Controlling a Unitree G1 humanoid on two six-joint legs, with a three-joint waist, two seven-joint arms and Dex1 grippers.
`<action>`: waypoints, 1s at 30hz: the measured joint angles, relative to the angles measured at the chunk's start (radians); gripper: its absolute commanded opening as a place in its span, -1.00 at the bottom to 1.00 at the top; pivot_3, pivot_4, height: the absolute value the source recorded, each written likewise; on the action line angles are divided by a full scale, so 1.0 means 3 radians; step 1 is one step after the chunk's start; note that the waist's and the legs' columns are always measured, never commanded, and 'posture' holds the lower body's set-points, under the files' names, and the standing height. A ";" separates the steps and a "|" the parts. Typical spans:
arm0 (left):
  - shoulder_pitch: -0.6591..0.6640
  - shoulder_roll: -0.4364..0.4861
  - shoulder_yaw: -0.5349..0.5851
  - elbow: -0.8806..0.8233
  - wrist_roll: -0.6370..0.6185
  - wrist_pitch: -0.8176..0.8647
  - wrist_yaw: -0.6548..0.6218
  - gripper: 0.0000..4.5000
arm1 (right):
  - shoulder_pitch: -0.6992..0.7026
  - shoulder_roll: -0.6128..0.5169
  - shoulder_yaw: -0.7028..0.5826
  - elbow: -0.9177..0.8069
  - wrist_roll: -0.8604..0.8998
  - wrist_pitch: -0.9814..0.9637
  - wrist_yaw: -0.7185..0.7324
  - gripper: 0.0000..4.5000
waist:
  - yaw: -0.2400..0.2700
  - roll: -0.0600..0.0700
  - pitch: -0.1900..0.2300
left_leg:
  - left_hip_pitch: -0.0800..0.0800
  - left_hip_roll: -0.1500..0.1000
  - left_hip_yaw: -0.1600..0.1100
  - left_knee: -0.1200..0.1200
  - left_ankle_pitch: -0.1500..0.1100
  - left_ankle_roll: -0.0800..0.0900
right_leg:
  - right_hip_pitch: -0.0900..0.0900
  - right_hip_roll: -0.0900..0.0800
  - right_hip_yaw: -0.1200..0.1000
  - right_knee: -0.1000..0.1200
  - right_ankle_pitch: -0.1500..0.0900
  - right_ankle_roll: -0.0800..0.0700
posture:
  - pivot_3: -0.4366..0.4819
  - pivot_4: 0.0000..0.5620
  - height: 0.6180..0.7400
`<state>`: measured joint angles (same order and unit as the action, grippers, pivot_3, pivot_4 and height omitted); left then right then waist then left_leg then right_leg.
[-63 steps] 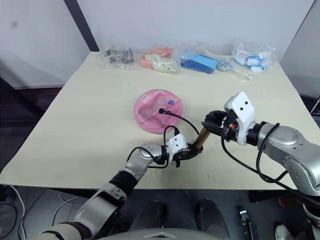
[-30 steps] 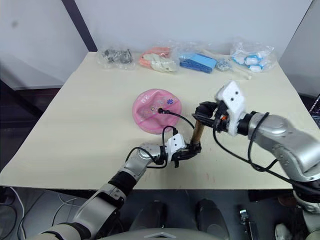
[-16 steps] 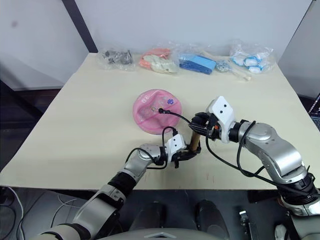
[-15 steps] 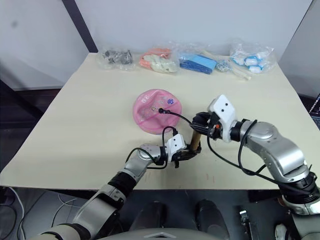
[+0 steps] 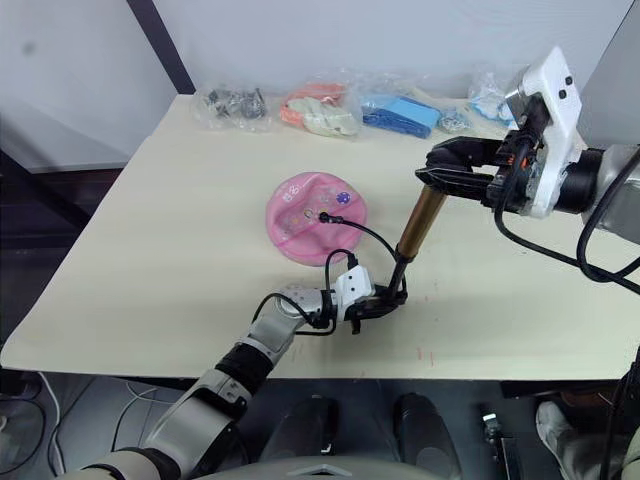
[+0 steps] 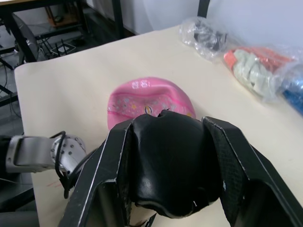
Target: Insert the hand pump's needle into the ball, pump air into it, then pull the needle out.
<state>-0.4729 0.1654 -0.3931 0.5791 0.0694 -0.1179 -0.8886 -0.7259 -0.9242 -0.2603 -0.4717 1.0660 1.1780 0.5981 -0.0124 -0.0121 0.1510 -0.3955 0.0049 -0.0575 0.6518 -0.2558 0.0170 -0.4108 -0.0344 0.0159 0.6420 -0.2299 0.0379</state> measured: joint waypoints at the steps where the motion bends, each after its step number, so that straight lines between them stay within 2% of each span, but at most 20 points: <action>1: 0.0000 0.0000 0.0000 0.0000 0.0000 0.0000 0.0000 -0.51 | 0.0000 0.0001 0.0000 0.0000 0.0002 0.0000 -0.0004 -0.25 | 0.0000 0.0000 0.0000 | 0.0000 0.0000 0.0000 0.0000 0.0000 0.0000 | 0.0000 0.0000 0.0000 0.0000 0.0000 0.0000 | -0.05 -0.47 1.00; 5: 0.0000 0.0006 -0.0001 0.0022 0.0000 0.0000 0.0000 -0.51 | 0.0263 0.0170 0.0105 -0.0200 -0.0143 -0.0234 -0.0105 -0.25 | -0.0003 -0.0006 -0.0006 | 0.0004 0.0000 0.0006 0.0000 0.0000 0.0000 | 0.0004 0.0003 -0.0002 0.0001 0.0000 0.0000 | -0.05 -0.47 1.00; 10: 0.0011 0.0009 0.0000 0.0075 0.0015 0.0005 0.0044 -0.51 | 0.0911 0.0484 0.0781 -0.0313 -0.0892 -0.0873 -0.0142 -0.25 | -0.0012 -0.0032 -0.0026 | 0.0053 0.0007 0.0010 -0.0005 -0.0001 0.0000 | 0.0046 0.0006 0.0000 -0.0002 -0.0011 0.0013 | -0.05 -0.47 1.00; 11: 0.0020 0.0024 0.0003 0.0085 0.0021 0.0017 0.0065 -0.51 | 0.1072 0.0643 0.0986 -0.0235 -0.1157 -0.1117 -0.0140 -0.25 | -0.0025 -0.0047 -0.0042 | 0.0061 0.0012 0.0002 -0.0008 -0.0001 0.0000 | 0.0050 0.0008 0.0002 -0.0002 -0.0015 0.0009 | -0.05 -0.47 1.00; 18: 0.0109 0.0068 0.0005 -0.0002 0.0021 0.0079 0.0101 -0.51 | 0.1315 0.0873 0.1572 0.0032 -0.1868 -0.1669 -0.0050 -0.25 | -0.0053 -0.0062 -0.0081 | 0.0086 0.0018 -0.0002 -0.0021 -0.0001 -0.0001 | 0.0064 0.0015 0.0000 0.0001 -0.0027 -0.0013 | -0.05 -0.47 1.00; 22: 0.0144 0.0087 0.0005 -0.0055 0.0021 0.0103 0.0101 -0.51 | 0.1322 0.0889 0.1564 0.0016 -0.1886 -0.1671 0.0012 -0.25 | -0.0060 -0.0063 -0.0083 | 0.0113 0.0018 -0.0003 -0.0042 -0.0001 -0.0001 | 0.0081 0.0015 -0.0001 0.0000 -0.0034 -0.0023 | -0.05 -0.47 1.00; 25: 0.0147 0.0089 0.0003 -0.0097 0.0019 0.0105 0.0083 -0.51 | 0.1260 0.0882 0.1297 -0.0033 -0.1648 -0.1372 0.0024 -0.25 | -0.0054 -0.0053 -0.0074 | 0.0110 0.0018 -0.0008 -0.0047 -0.0001 -0.0001 | 0.0079 0.0015 -0.0006 0.0000 -0.0032 -0.0020 | -0.05 -0.47 1.00; 28: 0.0141 0.0085 0.0000 -0.0157 0.0015 0.0100 0.0058 -0.51 | 0.1164 0.0754 0.0982 -0.0045 -0.1318 -0.0953 0.0026 -0.25 | -0.0040 -0.0031 -0.0044 | 0.0088 0.0014 -0.0006 -0.0047 -0.0001 -0.0001 | 0.0059 0.0011 -0.0004 0.0000 -0.0029 -0.0017 | -0.05 -0.47 1.00; 29: 0.0118 0.0072 -0.0004 -0.0178 0.0011 0.0078 0.0039 -0.51 | 0.1095 0.0573 0.0760 -0.0096 -0.1059 -0.0714 0.0052 -0.25 | -0.0016 -0.0012 -0.0030 | 0.0060 0.0007 -0.0007 -0.0042 0.0000 -0.0001 | 0.0034 0.0008 -0.0004 0.0003 -0.0020 -0.0027 | -0.05 -0.47 1.00; 30: 0.0117 0.0070 -0.0004 -0.0184 0.0009 0.0076 0.0036 -0.51 | 0.1065 0.0541 0.0702 -0.0110 -0.1013 -0.0675 0.0065 -0.25 | -0.0013 -0.0011 -0.0030 | 0.0054 0.0006 -0.0007 -0.0042 0.0000 -0.0001 | 0.0028 0.0008 -0.0003 0.0003 -0.0020 -0.0027 | -0.05 -0.47 1.00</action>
<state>-0.4376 0.1865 -0.3941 0.5238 0.0722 -0.0951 -0.8779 -0.4063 -0.7618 -0.0498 -0.5046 0.7620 0.9754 0.6176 -0.0164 -0.0153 0.1420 -0.3791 0.0068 -0.0596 0.6392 -0.2558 0.0167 -0.4023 -0.0321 0.0149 0.6429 -0.2358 0.0298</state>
